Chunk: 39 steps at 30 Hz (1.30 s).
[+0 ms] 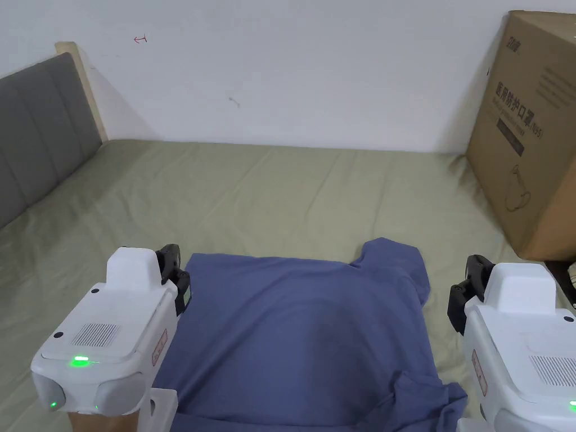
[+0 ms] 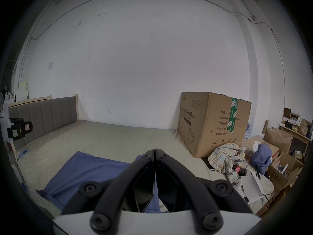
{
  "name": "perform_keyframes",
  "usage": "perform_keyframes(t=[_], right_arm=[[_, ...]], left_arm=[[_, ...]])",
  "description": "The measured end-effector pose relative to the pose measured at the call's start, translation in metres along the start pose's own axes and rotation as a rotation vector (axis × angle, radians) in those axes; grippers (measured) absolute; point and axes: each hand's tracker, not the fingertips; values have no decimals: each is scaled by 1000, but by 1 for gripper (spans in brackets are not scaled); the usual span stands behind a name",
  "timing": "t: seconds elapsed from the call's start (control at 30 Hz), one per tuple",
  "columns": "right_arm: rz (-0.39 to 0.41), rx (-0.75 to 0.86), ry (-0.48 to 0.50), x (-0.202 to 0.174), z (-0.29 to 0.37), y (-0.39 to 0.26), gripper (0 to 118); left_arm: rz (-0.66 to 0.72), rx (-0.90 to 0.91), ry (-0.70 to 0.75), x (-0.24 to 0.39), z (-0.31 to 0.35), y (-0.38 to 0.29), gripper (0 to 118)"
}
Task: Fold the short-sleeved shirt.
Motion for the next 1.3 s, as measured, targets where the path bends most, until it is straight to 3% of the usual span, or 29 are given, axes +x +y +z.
perform_keyframes(t=[0.17,0.57,0.63,0.67,0.7,0.73,0.8,0.83,1.1,1.17,1.23,1.27,1.3], right_arm=[[-5,-6,2,-1,-4,1,0],[-19,-50,25,-6,-7,-5,0],[-18,-60,29,-8,-8,-7,0],[-20,-66,31,-9,-9,-8,0],[-22,-72,33,-9,-9,-8,0],[-24,-78,35,-9,-9,-9,0],[-28,-91,41,-9,-10,-12,0],[-25,-97,44,-10,-14,-17,0],[-33,-140,27,-1,-18,-28,0],[-32,-147,21,2,-18,-30,0],[-28,-158,16,5,-17,-33,0],[-27,-168,13,8,-17,-36,0],[-26,-180,12,10,-16,-39,0]], left_arm=[[-11,-62,-10,-6,-4,-7,0],[82,-508,2,-65,-12,-94,2],[82,-571,17,-72,-13,-112,14],[92,-613,21,-83,-18,-124,27],[106,-644,24,-88,-22,-133,55],[121,-673,31,-91,-24,-141,73],[174,-711,48,-93,-24,-150,97],[193,-724,56,-94,-24,-154,100],[120,-816,69,-87,-36,-185,95],[72,-843,52,-82,-43,-191,72],[126,-864,-65,-79,-47,-191,23],[157,-845,-56,-77,-47,-188,7],[123,-820,-14,-71,-45,-184,6]])
